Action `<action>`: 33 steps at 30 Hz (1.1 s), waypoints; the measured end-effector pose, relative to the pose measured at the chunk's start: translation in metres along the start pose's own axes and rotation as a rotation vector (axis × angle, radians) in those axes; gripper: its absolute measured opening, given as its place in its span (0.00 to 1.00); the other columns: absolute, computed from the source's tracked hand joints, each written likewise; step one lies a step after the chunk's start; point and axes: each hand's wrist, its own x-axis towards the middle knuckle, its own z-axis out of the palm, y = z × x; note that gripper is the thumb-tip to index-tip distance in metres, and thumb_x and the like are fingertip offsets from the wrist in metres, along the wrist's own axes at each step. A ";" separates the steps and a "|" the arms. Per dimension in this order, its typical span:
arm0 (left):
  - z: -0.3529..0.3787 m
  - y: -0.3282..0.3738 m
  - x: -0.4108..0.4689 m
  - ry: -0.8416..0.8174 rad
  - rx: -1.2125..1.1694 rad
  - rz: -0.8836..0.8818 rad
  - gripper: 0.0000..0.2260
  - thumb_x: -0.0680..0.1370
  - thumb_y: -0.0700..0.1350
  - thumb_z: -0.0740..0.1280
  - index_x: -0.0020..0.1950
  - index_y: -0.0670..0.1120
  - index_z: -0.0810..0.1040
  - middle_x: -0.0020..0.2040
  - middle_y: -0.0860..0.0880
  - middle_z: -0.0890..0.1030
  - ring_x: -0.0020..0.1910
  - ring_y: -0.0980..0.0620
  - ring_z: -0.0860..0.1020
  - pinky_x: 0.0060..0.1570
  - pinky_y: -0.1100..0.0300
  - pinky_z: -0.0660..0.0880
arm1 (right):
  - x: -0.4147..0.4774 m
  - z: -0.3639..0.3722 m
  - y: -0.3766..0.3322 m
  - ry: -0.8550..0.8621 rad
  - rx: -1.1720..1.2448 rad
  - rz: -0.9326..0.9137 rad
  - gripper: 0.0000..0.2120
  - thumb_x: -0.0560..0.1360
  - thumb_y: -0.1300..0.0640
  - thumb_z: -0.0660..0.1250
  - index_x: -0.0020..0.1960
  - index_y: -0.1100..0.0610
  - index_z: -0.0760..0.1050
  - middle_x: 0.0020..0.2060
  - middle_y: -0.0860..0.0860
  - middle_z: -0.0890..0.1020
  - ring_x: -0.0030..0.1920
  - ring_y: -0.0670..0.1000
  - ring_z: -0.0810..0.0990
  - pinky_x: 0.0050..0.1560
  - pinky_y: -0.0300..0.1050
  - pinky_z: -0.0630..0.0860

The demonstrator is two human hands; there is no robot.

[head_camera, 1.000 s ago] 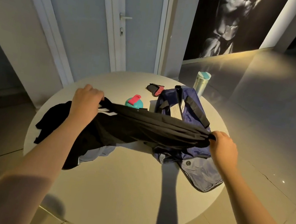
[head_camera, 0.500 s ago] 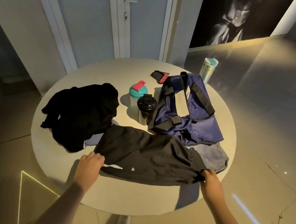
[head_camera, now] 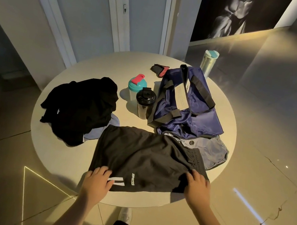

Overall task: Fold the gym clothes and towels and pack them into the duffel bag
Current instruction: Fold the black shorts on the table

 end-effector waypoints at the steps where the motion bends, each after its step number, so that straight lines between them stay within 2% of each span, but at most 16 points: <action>1: 0.001 0.003 0.001 -0.002 -0.018 0.014 0.20 0.82 0.56 0.50 0.73 0.54 0.65 0.74 0.55 0.63 0.72 0.55 0.61 0.70 0.57 0.57 | -0.001 0.002 -0.008 -0.039 0.010 -0.063 0.22 0.78 0.54 0.57 0.72 0.50 0.64 0.74 0.52 0.60 0.73 0.55 0.59 0.71 0.54 0.55; 3: 0.003 0.007 0.001 -0.061 -0.045 0.026 0.19 0.83 0.55 0.49 0.73 0.55 0.66 0.75 0.55 0.61 0.74 0.55 0.58 0.72 0.54 0.53 | -0.003 0.008 -0.019 -0.149 0.009 -0.104 0.21 0.81 0.49 0.53 0.73 0.48 0.63 0.76 0.50 0.56 0.75 0.53 0.54 0.72 0.54 0.51; 7: 0.007 0.005 -0.001 -0.109 -0.066 -0.019 0.18 0.83 0.50 0.48 0.70 0.54 0.69 0.75 0.55 0.61 0.73 0.54 0.60 0.71 0.52 0.56 | -0.007 0.011 -0.016 -0.238 0.050 -0.025 0.21 0.82 0.45 0.47 0.72 0.46 0.65 0.77 0.48 0.52 0.76 0.51 0.51 0.73 0.53 0.51; 10: 0.005 0.005 0.004 -0.090 -0.058 -0.039 0.18 0.83 0.51 0.48 0.70 0.52 0.68 0.72 0.53 0.65 0.71 0.53 0.63 0.69 0.56 0.61 | -0.005 0.003 -0.023 -0.230 0.109 0.035 0.24 0.81 0.42 0.45 0.67 0.47 0.71 0.75 0.49 0.58 0.75 0.52 0.55 0.72 0.54 0.52; 12: 0.001 0.005 0.011 -0.046 -0.065 -0.069 0.19 0.82 0.55 0.51 0.71 0.50 0.67 0.71 0.52 0.66 0.69 0.52 0.65 0.68 0.57 0.62 | 0.000 -0.002 -0.033 -0.154 0.105 0.056 0.24 0.81 0.41 0.46 0.64 0.50 0.74 0.73 0.50 0.64 0.72 0.53 0.60 0.70 0.53 0.56; 15: 0.001 0.002 0.022 -0.056 -0.055 -0.023 0.25 0.80 0.58 0.55 0.75 0.51 0.60 0.76 0.51 0.60 0.74 0.52 0.60 0.72 0.54 0.58 | 0.011 -0.003 -0.047 -0.048 0.085 -0.046 0.24 0.79 0.43 0.55 0.71 0.52 0.64 0.75 0.52 0.59 0.73 0.56 0.58 0.71 0.52 0.57; 17: 0.002 0.000 0.027 -0.111 -0.045 0.011 0.26 0.80 0.59 0.54 0.76 0.52 0.58 0.77 0.52 0.56 0.75 0.52 0.56 0.73 0.52 0.54 | 0.017 0.000 -0.056 -0.091 0.087 -0.156 0.29 0.78 0.44 0.59 0.75 0.51 0.57 0.76 0.52 0.53 0.75 0.55 0.54 0.73 0.54 0.53; 20: 0.000 -0.003 0.038 -0.067 -0.060 0.008 0.20 0.82 0.57 0.51 0.72 0.53 0.67 0.73 0.53 0.65 0.71 0.53 0.63 0.70 0.54 0.59 | 0.025 0.005 -0.060 -0.237 -0.041 -0.203 0.30 0.77 0.40 0.57 0.75 0.50 0.57 0.75 0.51 0.56 0.74 0.54 0.56 0.72 0.55 0.53; 22: -0.010 -0.004 0.050 -0.030 -0.043 0.012 0.19 0.83 0.55 0.49 0.68 0.52 0.70 0.68 0.53 0.70 0.67 0.53 0.67 0.66 0.57 0.62 | 0.029 0.003 -0.061 -0.220 -0.074 -0.187 0.28 0.77 0.37 0.51 0.70 0.52 0.66 0.69 0.52 0.67 0.69 0.56 0.64 0.67 0.54 0.60; 24: -0.022 -0.005 0.070 0.023 -0.046 0.014 0.17 0.83 0.53 0.49 0.67 0.50 0.70 0.65 0.52 0.72 0.64 0.53 0.69 0.63 0.58 0.64 | 0.035 -0.004 -0.068 -0.057 -0.049 -0.201 0.28 0.75 0.37 0.47 0.56 0.54 0.78 0.53 0.52 0.77 0.56 0.56 0.75 0.55 0.54 0.70; 25: -0.029 -0.006 0.081 0.058 -0.052 0.007 0.17 0.83 0.52 0.49 0.66 0.50 0.70 0.64 0.52 0.72 0.63 0.53 0.70 0.61 0.58 0.65 | 0.041 -0.008 -0.073 0.004 -0.034 -0.218 0.26 0.74 0.39 0.50 0.49 0.55 0.80 0.47 0.52 0.78 0.50 0.57 0.78 0.48 0.52 0.73; 26: -0.036 -0.007 0.092 0.092 -0.059 0.001 0.16 0.83 0.51 0.49 0.66 0.50 0.70 0.64 0.51 0.72 0.62 0.52 0.70 0.60 0.59 0.66 | 0.049 -0.010 -0.077 0.079 -0.022 -0.233 0.22 0.74 0.42 0.55 0.48 0.55 0.80 0.45 0.52 0.79 0.47 0.57 0.79 0.45 0.51 0.75; 28: -0.048 -0.008 0.117 0.145 -0.077 -0.009 0.15 0.83 0.50 0.51 0.67 0.49 0.68 0.65 0.51 0.71 0.63 0.52 0.70 0.60 0.58 0.66 | 0.066 -0.020 -0.089 0.046 0.040 -0.249 0.19 0.76 0.47 0.60 0.61 0.56 0.75 0.59 0.55 0.76 0.57 0.58 0.76 0.55 0.53 0.73; 30: -0.060 -0.009 0.142 0.167 -0.099 -0.021 0.16 0.83 0.49 0.53 0.70 0.48 0.66 0.68 0.50 0.69 0.66 0.51 0.68 0.63 0.57 0.66 | 0.082 -0.031 -0.101 -0.029 0.083 -0.286 0.25 0.77 0.48 0.60 0.72 0.55 0.64 0.72 0.54 0.65 0.69 0.58 0.66 0.66 0.52 0.64; 33: -0.068 -0.016 0.176 0.129 -0.126 -0.048 0.18 0.82 0.49 0.56 0.72 0.48 0.63 0.71 0.51 0.67 0.69 0.50 0.65 0.65 0.54 0.64 | 0.106 -0.043 -0.116 -0.048 0.048 -0.323 0.30 0.78 0.48 0.58 0.77 0.52 0.53 0.77 0.51 0.52 0.75 0.56 0.55 0.73 0.52 0.53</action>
